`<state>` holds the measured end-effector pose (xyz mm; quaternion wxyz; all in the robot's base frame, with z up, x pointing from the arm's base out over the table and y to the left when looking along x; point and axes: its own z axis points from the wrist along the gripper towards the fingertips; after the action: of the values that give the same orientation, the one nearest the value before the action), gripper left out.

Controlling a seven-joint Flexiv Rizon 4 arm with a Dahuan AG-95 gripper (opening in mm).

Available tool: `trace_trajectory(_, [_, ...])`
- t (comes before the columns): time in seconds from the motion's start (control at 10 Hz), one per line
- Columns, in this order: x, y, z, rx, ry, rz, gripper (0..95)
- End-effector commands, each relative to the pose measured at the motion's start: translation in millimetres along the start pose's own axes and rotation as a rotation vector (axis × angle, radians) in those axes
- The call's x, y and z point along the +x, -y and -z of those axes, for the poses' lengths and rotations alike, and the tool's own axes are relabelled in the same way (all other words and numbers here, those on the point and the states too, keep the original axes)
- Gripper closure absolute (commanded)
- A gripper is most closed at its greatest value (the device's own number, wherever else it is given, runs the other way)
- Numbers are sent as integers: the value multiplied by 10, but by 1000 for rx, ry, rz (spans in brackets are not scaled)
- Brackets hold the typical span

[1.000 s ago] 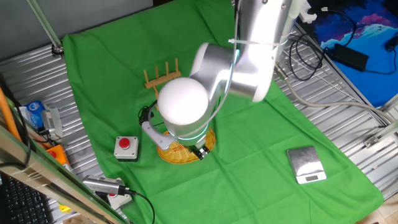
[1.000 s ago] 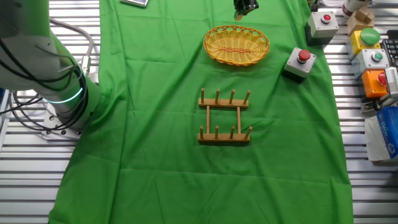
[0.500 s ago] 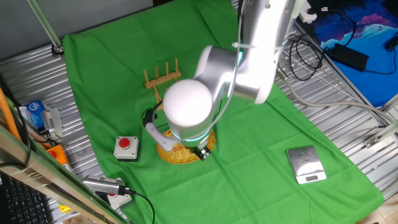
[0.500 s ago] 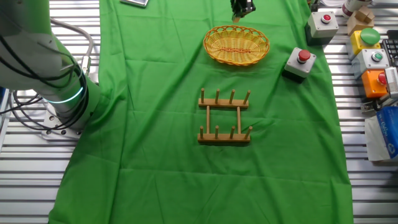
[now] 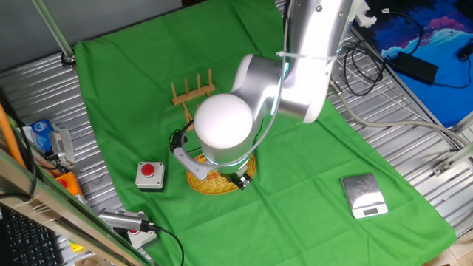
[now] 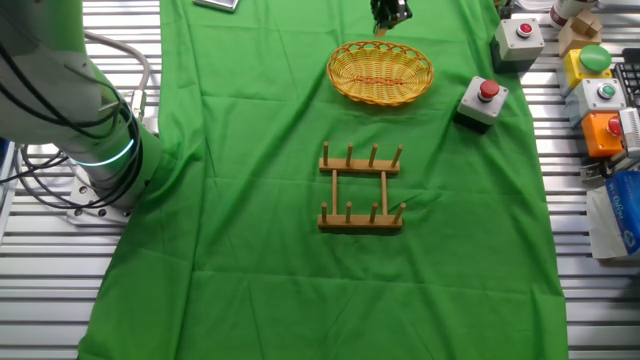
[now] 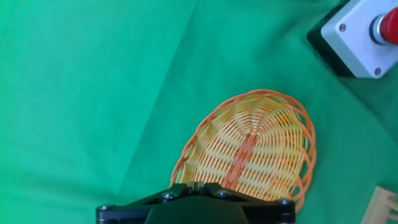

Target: Put the dish on the dish rack

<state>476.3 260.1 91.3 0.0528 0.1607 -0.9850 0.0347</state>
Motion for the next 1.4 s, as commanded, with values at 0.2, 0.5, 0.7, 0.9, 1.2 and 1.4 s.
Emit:
trace_trajectory(0.2, [8, 2, 4, -79, 17, -11, 950])
trace_trajectory(0.5, [8, 2, 4, -99, -19, -18, 950])
trace_trajectory(0.7, [8, 2, 4, -103, -32, -27, 950])
trace_trajectory(0.9, [8, 2, 4, -102, -32, -39, 950])
trace_trajectory(1.2, [8, 2, 4, -100, -34, -48, 950])
trace_trajectory(1.4, [8, 2, 4, -106, -43, -13, 950])
